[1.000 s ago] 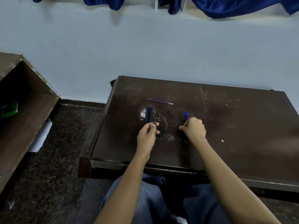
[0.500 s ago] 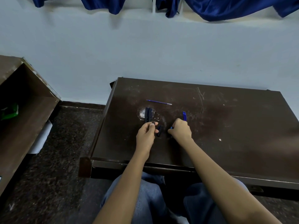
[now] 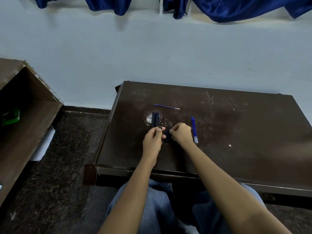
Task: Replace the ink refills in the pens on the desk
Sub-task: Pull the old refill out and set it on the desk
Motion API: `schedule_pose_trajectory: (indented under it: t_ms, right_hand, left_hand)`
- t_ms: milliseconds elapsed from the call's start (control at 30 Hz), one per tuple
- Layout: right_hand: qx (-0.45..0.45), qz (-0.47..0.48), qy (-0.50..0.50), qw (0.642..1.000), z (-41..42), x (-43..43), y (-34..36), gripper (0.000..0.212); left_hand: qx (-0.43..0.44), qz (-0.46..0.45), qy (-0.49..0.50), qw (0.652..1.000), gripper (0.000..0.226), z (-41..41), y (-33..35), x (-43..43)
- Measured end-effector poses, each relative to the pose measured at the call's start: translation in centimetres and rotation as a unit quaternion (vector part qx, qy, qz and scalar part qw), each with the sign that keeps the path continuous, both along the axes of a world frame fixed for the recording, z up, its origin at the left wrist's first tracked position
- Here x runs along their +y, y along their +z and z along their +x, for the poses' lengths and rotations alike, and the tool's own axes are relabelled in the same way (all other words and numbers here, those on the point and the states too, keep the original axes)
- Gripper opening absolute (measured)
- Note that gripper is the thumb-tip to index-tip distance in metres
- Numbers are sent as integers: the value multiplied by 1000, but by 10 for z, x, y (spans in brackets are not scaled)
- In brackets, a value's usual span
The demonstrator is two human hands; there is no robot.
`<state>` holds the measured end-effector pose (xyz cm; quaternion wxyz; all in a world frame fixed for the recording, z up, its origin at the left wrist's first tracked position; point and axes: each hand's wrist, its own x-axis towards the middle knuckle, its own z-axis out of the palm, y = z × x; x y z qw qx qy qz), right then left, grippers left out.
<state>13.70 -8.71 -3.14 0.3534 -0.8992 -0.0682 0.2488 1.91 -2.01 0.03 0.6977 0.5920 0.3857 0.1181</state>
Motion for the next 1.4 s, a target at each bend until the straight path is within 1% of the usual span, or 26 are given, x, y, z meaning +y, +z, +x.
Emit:
schedule_pose_trajectory:
  t_ms: [133, 233, 300, 400, 467, 533, 667, 767, 867, 933, 1000, 1067, 1100, 1133, 1200, 1233, 1300, 1400]
  right_hand:
    - [-16, 3, 3, 1000, 0, -4, 0, 6]
    - [-41, 1, -12, 999, 3, -14, 3, 9]
    - [-72, -16, -48, 996, 8, -23, 7, 11]
    - [-106, -72, -113, 985, 20, -39, 13, 17]
    - [-86, -113, -126, 982, 28, -48, 14, 27]
    - [-51, -141, -118, 982, 33, -55, 13, 34]
    - [-22, -153, -107, 982, 35, -59, 8, 37]
    - [-7, -145, -106, 984, 37, -59, 9, 35]
    - [1, -139, -89, 986, 39, -60, 11, 24]
    - [-11, -135, -79, 988, 40, -60, 13, 21]
    - [-40, -88, -69, 993, 43, -56, 15, 26]
    - [-74, 6, -45, 996, 40, -48, 22, 42]
    - [-77, 65, -42, 994, 36, -42, 27, 44]
    - [-67, 132, -48, 988, 30, -36, 33, 42]
    - [-40, 241, -52, 968, 19, -25, 41, 29]
    - [-32, 272, -43, 961, 14, -21, 44, 23]
    - [-32, 297, -18, 954, 6, -16, 48, 16]
    - [-35, 318, 8, 947, -1, -14, 49, 18]
  left_hand:
    - [3, 4, -4, 1000, 21, -1, 1, -1]
    - [7, 0, -6, 1000, 21, 0, 1, -2]
    - [8, -5, -5, 1000, 21, 0, 1, -2]
    - [11, -11, -10, 1000, 22, 0, 2, -3]
    - [14, -13, -14, 1000, 22, 0, 3, -3]
    - [19, -5, -21, 1000, 22, 0, 5, -4]
    - [14, -7, -46, 999, 23, -2, 8, -7]
    - [33, -18, -52, 998, 24, -4, 10, -8]
    - [49, -33, -59, 997, 26, -5, 11, -9]
    - [54, -43, -64, 996, 26, -5, 12, -10]
    - [56, -51, -68, 995, 27, -5, 13, -10]
    - [56, -49, -73, 995, 28, -4, 13, -11]
    - [55, -45, -75, 995, 28, -3, 13, -11]
    - [54, -42, -76, 995, 29, -3, 14, -12]
    - [51, -40, -77, 995, 29, -2, 13, -12]
    - [51, -40, -79, 995, 30, -2, 13, -13]
    - [50, -37, -80, 995, 30, -3, 13, -13]
    - [45, -31, -79, 995, 30, -2, 12, -12]
